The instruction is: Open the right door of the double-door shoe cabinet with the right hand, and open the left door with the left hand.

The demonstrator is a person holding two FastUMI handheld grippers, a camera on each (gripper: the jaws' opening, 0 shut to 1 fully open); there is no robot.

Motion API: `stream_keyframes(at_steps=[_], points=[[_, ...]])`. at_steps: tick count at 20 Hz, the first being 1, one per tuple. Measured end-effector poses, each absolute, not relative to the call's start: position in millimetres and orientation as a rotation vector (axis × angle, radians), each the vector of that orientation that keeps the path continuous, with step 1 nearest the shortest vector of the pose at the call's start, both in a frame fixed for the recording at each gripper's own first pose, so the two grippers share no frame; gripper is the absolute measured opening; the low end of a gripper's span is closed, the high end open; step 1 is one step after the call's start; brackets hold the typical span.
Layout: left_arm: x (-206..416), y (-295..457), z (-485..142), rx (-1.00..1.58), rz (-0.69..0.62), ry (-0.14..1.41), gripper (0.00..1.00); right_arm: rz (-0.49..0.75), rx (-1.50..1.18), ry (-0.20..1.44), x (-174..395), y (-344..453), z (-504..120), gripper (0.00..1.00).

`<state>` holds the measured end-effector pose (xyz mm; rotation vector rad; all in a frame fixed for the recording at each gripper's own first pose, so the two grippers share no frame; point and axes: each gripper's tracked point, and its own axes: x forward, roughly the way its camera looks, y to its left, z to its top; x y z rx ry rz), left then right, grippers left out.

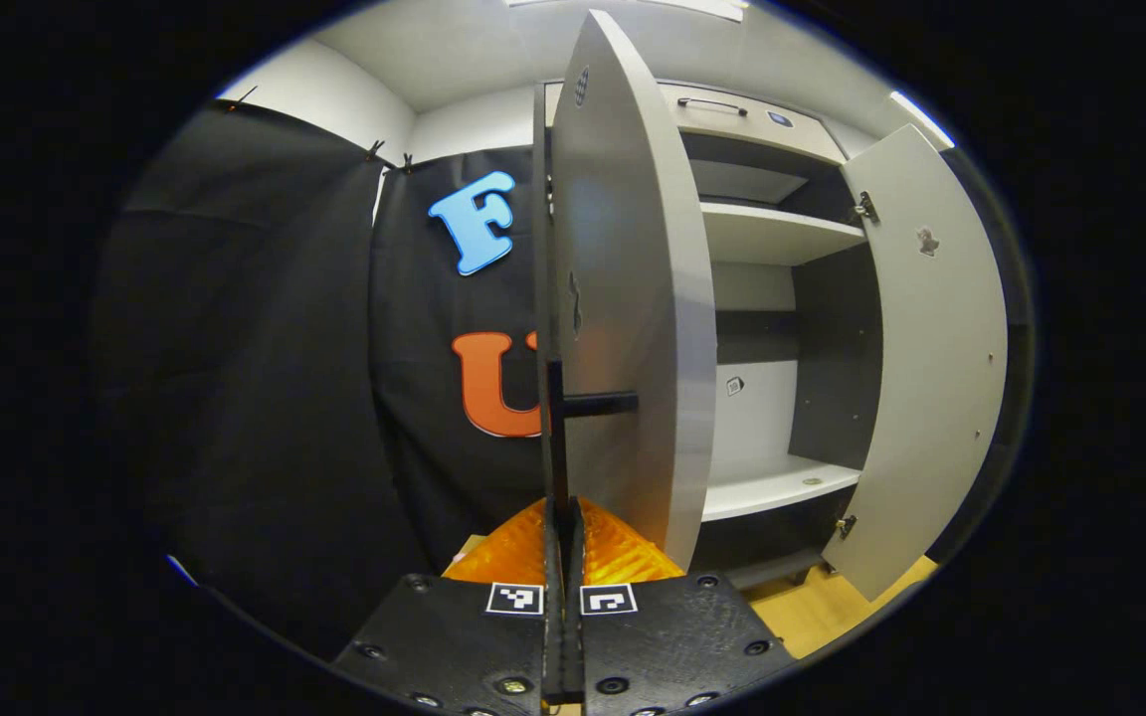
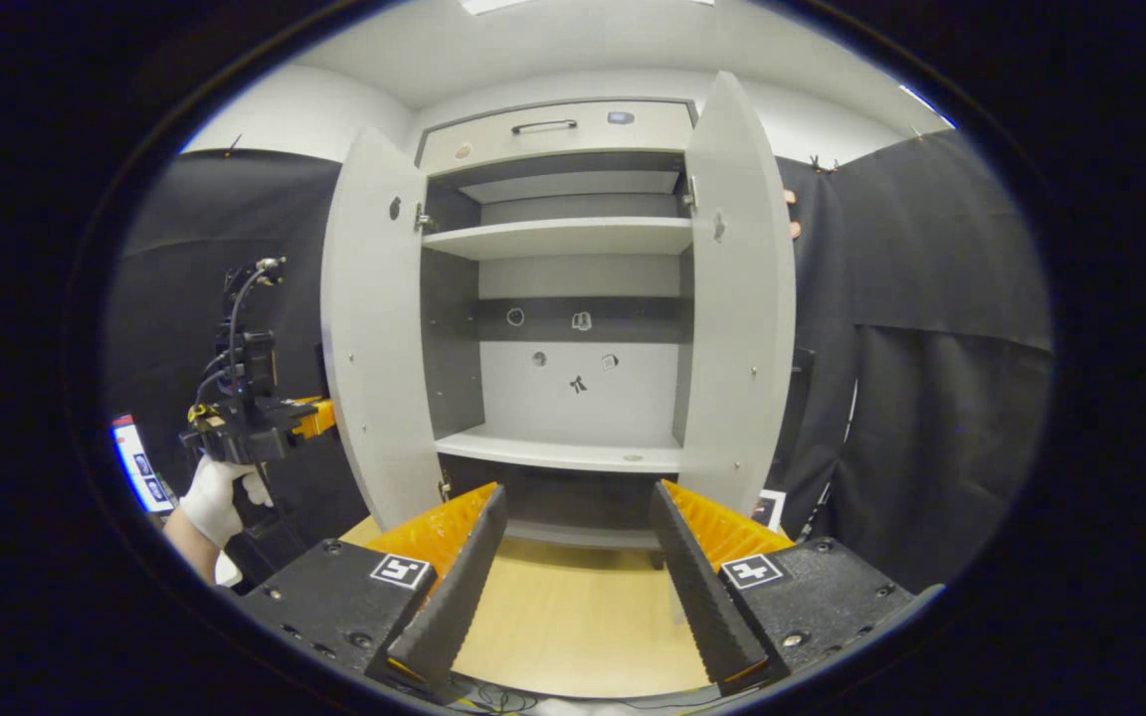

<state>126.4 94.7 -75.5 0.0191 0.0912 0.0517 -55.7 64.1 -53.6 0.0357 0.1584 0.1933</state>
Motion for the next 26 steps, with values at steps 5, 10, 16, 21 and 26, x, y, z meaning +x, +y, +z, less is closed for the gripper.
stream_keyframes(at_steps=[5, 10, 16, 21, 26], points=[[132, 118, -76, -0.006, -0.021, 0.069, 0.08, 0.205, 0.03, 0.15, -50, 72, -47, 0.92], [135, 131, -78, -0.053, -0.097, 0.067, 0.0, 0.198, 0.024, 0.152, -45, 77, -45, 0.92], [134, 129, -77, -0.029, -0.103, 0.072, 0.0, 0.216, 0.014, 0.159, -42, 90, -47, 0.92], [114, 134, -80, 0.028, -0.089, 0.084, 0.01, 0.223, 0.014, 0.156, -45, 94, -46, 0.92], [85, 158, -74, -0.018, -0.011, 0.102, 0.0, 0.233, 0.012, 0.159, -45, 99, -45, 0.92]])
